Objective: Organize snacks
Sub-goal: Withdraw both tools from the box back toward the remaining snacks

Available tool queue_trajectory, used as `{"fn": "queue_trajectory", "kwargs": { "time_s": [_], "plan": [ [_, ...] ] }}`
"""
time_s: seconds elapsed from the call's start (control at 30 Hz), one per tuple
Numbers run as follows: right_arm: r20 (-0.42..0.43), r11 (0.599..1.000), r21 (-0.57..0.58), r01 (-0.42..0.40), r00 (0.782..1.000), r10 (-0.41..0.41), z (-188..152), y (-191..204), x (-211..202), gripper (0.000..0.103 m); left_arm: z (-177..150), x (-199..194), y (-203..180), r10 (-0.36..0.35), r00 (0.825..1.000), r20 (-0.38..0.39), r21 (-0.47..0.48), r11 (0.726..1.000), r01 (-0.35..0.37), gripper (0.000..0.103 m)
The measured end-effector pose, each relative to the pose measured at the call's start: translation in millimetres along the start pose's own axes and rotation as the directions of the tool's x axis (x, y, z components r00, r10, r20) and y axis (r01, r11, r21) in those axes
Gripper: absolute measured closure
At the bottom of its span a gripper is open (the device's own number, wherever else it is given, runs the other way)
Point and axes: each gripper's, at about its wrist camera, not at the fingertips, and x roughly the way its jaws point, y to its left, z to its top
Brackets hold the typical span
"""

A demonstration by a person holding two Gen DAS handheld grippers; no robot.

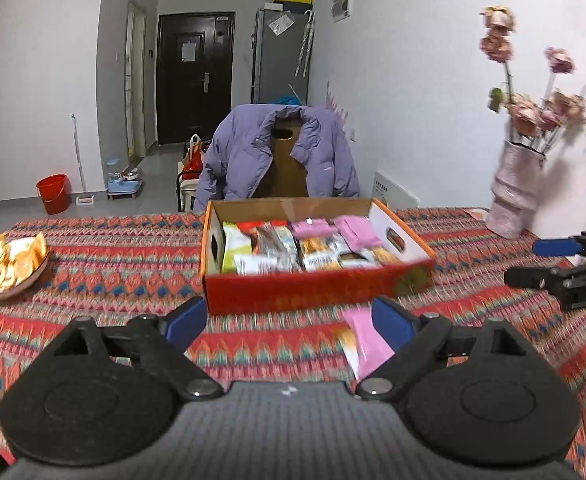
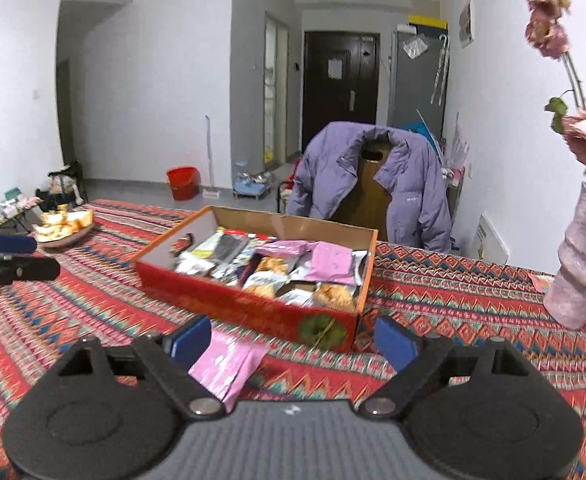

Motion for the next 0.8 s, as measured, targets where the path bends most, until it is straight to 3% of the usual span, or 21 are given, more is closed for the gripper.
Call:
{"fn": "queue_trajectory", "kwargs": {
  "time_s": [0.2, 0.4, 0.6, 0.8],
  "plan": [
    [0.076, 0.998, 0.039, -0.039, 0.996, 0.036, -49, 20, -65, 0.007, -60, -67, -16, 0.045, 0.996, 0.081, 0.008, 0.999, -0.046, 0.006],
    [0.076, 1.0, 0.028, 0.01, 0.997, -0.012, -104, 45, -111, 0.007, -116, -110, -28, 0.098, 0.992, 0.082, -0.003, 0.995, -0.098, 0.006],
    [0.03, 1.0, 0.013, -0.004, 1.0, 0.003, -145, 64, -130, 0.007, -135, -131, -37, 0.083, 0.994, 0.077, 0.02, 0.996, -0.085, 0.006],
    [0.0, 1.0, 0.015, 0.025, 1.0, -0.025, -156, 67, -127, 0.007, -135, -116, -47, 0.032, 0.998, 0.045, 0.05, 0.998, -0.034, 0.006]
  ]
}}
